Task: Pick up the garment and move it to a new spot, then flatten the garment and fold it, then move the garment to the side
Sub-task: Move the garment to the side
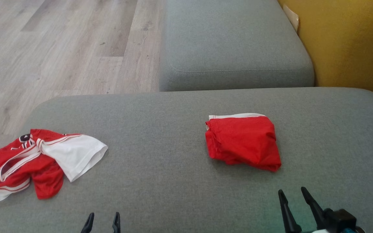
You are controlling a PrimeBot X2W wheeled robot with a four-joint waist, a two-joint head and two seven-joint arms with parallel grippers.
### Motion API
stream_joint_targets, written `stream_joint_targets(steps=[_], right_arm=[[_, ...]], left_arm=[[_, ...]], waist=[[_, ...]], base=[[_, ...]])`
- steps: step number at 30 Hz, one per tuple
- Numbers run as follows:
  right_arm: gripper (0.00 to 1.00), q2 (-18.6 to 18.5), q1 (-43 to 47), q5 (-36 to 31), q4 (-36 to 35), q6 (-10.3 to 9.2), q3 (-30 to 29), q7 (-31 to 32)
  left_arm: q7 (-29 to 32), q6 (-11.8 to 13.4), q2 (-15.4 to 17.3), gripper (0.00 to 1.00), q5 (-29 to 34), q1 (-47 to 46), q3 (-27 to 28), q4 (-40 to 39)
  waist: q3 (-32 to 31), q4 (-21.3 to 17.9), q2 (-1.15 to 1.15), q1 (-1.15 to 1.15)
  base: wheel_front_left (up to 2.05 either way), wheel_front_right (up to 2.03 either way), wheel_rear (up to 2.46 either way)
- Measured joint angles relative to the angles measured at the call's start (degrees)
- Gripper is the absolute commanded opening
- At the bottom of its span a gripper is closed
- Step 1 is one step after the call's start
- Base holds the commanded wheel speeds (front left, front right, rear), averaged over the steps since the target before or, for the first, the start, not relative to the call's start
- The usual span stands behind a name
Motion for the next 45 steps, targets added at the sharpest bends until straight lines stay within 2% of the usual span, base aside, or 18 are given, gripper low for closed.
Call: stream_joint_targets(steps=[16,22,26,33,34,39,45], right_arm=[[1.0,0.2,0.33,0.15,0.69,0.0,-0.7,0.0],[1.0,0.44,-0.7,3.92,2.32,0.0,-1.34,0.01],[1.0,-0.29,-6.47,9.71,6.01,0.01,-1.86,0.63],[1.0,-5.86,-20.97,19.81,10.51,0.0,-1.97,12.61],[1.0,-5.86,-20.97,19.81,10.51,0.0,-1.97,12.61],[1.0,-10.32,-27.56,26.42,15.79,0.0,-3.46,21.02],[1.0,-13.78,-31.82,31.7,20.67,0.01,-3.93,24.74]], left_arm=[[0.0,0.02,0.0,1.0,0.14,-0.04,-0.62,0.13],[0.0,0.33,0.0,1.0,0.14,-0.5,-2.31,-0.08],[0.0,0.26,-0.02,1.0,0.98,-2.9,-4.28,0.18],[0.0,0.85,-0.08,1.0,0.96,-6.42,-7.72,0.58],[0.0,0.85,-0.08,1.0,0.96,-6.42,-7.72,0.58],[0.0,1.37,-0.12,1.0,0.45,-8.78,-10.17,0.9],[0.0,1.96,-0.16,1.0,0.74,-13.08,-12.51,1.85]], waist=[[0.98,0.34,0.0,0.0],[3.63,1.03,0.0,0.0],[5.87,2.13,0.0,0.0],[9.18,4.11,0.0,0.0],[9.18,4.11,0.0,0.0],[11.85,5.62,0.0,0.0],[15.48,8.03,0.0,0.0]], base=[[0.0,0.0,0.0],[0.0,0.0,0.0],[0.0,0.0,0.0],[0.0,0.0,0.0],[0.0,0.0,0.0],[0.0,0.0,0.0],[0.0,0.0,0.0]])
